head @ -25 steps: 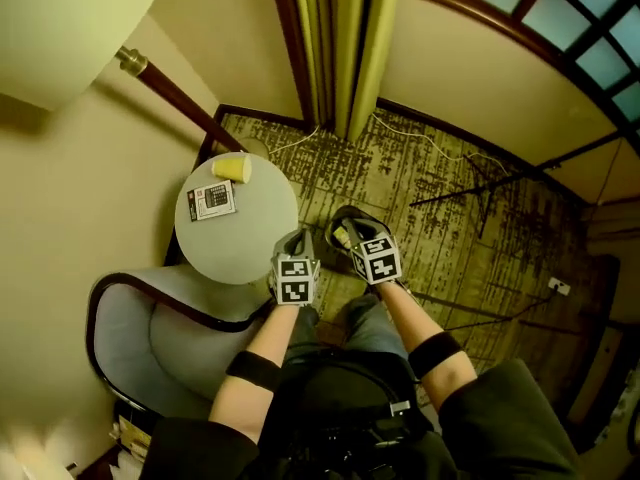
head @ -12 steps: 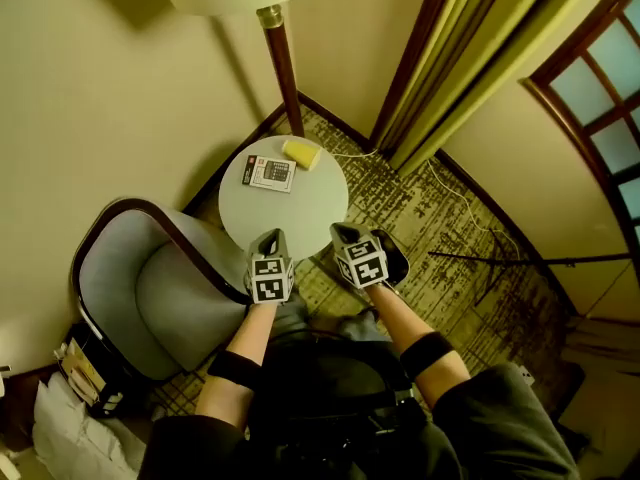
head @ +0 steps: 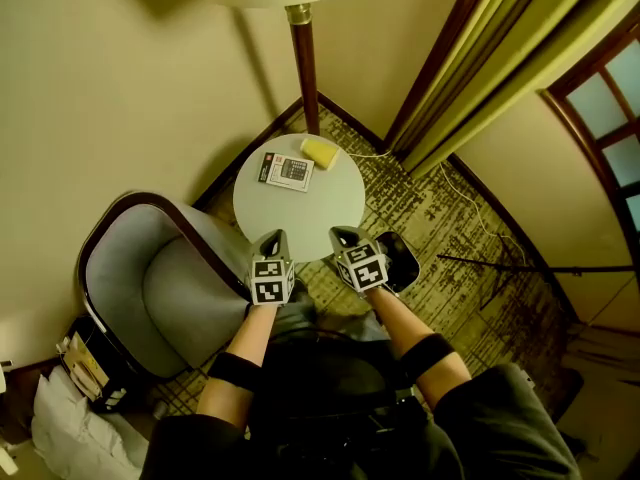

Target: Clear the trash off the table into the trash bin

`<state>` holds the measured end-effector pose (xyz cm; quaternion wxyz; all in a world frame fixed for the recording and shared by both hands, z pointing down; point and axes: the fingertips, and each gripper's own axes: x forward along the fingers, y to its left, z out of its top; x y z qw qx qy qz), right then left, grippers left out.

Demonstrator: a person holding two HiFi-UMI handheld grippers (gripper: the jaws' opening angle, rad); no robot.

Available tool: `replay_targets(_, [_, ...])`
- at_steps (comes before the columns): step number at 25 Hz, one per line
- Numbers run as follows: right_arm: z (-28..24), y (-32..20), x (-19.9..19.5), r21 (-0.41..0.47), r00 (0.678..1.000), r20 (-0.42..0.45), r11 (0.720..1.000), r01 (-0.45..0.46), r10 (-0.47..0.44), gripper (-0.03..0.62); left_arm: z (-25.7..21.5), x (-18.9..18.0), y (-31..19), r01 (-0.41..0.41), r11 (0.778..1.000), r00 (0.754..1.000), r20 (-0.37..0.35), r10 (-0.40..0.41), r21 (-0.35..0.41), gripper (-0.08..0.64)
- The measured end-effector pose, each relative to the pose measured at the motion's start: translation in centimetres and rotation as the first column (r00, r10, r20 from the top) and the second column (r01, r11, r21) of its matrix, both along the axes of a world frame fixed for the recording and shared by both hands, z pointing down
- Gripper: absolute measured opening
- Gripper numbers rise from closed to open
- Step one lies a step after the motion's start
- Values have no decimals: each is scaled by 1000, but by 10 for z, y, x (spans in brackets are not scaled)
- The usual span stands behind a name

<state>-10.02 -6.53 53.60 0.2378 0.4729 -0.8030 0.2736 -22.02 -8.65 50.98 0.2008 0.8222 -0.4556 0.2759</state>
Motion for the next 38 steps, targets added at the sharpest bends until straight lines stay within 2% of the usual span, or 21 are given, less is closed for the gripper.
replay_targets(3, [3, -1, -4, -7, 1000, -3, 1000, -9, 9, 0, -8, 0, 0, -8, 1000, 1000, -28, 7, -15, 0])
replay_targets(11, [6, -19, -10, -12, 998, -27, 999, -49, 49, 0, 2, -11, -19, -58, 998, 998, -20, 57, -5, 0])
replay_targets(13, [6, -29, -11, -1, 997, -67, 999, -42, 42, 28, -1, -13, -26, -79, 997, 996, -29, 79, -1, 0])
replay_targets(19, [12, -70, -10, -9, 977, -209, 999, 35, -37, 38, -6, -7, -54, -127, 992, 990, -52, 128, 20, 0])
replay_targets(22, [26, -89, -7, -50, 958, -265, 993, 103, -113, 99, -2, -3, -63, -117, 993, 991, -64, 118, 17, 0])
replay_targets(25, [43, -115, -4, -87, 936, -296, 981, 174, -192, 229, 4, 1, -76, -92, 996, 993, -73, 92, 4, 0])
replay_targets(29, [69, -150, 5, -132, 903, -325, 959, 251, -281, 330, 11, 12, -89, -39, 999, 995, -97, 35, -33, 0])
replay_targets(33, [95, -190, 20, -143, 885, -350, 951, 274, -307, 416, 34, 22, -104, 11, 999, 996, -93, -15, -49, 0])
replay_targets(38, [144, -230, 31, -191, 866, -356, 935, 299, -350, 465, 70, 32, -132, 70, 995, 992, -102, -77, -73, 0])
